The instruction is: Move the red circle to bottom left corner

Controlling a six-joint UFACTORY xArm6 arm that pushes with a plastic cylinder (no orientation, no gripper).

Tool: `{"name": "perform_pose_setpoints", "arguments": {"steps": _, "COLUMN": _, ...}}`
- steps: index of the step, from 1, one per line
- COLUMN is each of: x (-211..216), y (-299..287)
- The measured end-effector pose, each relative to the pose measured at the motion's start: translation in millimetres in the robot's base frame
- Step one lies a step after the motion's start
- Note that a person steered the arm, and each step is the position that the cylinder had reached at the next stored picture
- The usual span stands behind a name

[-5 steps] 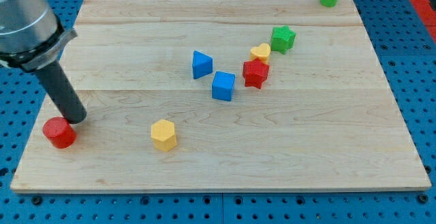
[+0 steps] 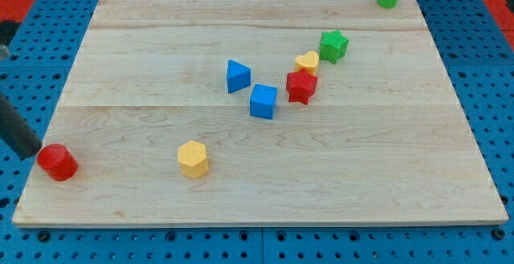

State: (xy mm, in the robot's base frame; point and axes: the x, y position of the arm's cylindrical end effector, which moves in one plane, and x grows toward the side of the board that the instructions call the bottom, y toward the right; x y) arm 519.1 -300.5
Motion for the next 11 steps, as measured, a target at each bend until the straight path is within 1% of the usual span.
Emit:
{"name": "perform_pose_setpoints", "arguments": {"steps": 1, "x": -11, "y": 0}}
{"name": "perform_pose_setpoints", "arguments": {"steps": 2, "x": -8, "y": 14}}
{"name": "perform_pose_setpoints", "arguments": {"steps": 3, "x": 7, "y": 50}}
{"name": "perform_pose_setpoints", "arguments": {"steps": 5, "x": 9, "y": 77}}
{"name": "perform_pose_setpoints", "arguments": {"steps": 6, "x": 17, "y": 118}}
{"name": "perform_pose_setpoints", "arguments": {"steps": 7, "x": 24, "y": 115}}
{"name": "perform_pose_setpoints", "arguments": {"steps": 9, "x": 26, "y": 76}}
{"name": "perform_pose_setpoints", "arguments": {"steps": 10, "x": 44, "y": 59}}
{"name": "perform_pose_setpoints", "arguments": {"steps": 11, "x": 50, "y": 57}}
